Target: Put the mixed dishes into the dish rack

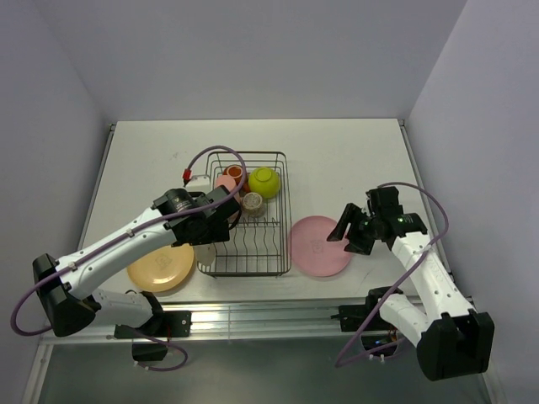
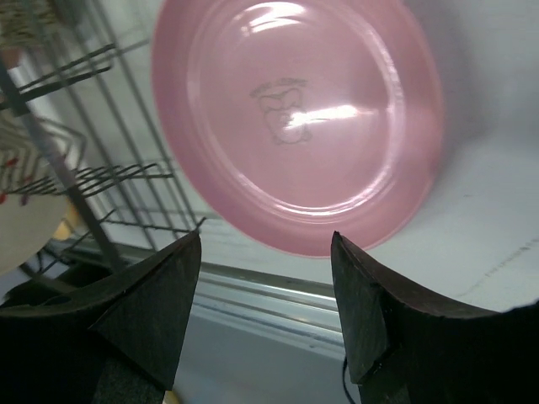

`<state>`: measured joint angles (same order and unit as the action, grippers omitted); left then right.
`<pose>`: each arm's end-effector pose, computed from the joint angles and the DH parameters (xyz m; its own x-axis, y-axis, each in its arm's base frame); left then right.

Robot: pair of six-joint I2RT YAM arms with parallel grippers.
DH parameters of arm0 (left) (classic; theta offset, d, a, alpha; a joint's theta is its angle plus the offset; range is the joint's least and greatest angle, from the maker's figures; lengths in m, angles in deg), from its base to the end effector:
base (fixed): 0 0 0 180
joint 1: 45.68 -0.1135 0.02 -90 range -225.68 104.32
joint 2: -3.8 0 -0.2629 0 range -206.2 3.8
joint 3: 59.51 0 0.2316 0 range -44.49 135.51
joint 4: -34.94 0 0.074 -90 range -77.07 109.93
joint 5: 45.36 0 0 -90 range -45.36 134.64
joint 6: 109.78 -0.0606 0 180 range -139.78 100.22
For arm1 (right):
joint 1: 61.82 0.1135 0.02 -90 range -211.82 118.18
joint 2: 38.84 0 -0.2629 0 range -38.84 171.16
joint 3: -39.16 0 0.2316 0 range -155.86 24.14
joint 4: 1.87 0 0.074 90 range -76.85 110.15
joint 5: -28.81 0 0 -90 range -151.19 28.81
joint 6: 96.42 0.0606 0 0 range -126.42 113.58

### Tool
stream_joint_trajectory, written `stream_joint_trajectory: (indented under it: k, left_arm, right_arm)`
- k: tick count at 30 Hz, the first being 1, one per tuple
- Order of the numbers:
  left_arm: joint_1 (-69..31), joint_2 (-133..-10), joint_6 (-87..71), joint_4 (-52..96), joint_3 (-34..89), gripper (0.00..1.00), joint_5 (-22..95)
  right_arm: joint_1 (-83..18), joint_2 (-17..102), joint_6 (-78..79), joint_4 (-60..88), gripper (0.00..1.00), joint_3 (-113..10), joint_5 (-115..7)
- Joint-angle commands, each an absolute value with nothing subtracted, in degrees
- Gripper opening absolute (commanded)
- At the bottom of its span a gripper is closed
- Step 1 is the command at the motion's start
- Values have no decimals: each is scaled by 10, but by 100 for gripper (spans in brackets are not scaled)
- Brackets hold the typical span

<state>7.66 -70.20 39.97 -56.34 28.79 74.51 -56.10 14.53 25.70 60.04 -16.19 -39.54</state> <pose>0.1439 -0.1428 0.3001 -0.8361 -0.1313 -0.5327 -0.1858 0.9813 0.0498 0.1569 0.0382 0.2197 -0.8764 0.4089 -0.2546 0.2236 0.8135 0.5368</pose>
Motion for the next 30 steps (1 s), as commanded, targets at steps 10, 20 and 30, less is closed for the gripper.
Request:
stream_joint_trajectory:
  k: [10, 20, 30]
  left_arm:
    - [78, -658, 436, -588, 343, 99, 776]
    - [78, -655, 423, -588, 401, 99, 762]
    - [78, -697, 365, -586, 633, 99, 726]
  right_arm:
    - [-558, 233, 322, 644, 71, -165, -547]
    - [-558, 314, 346, 582, 69, -87, -528]
    - [-558, 317, 368, 544, 0, -74, -545]
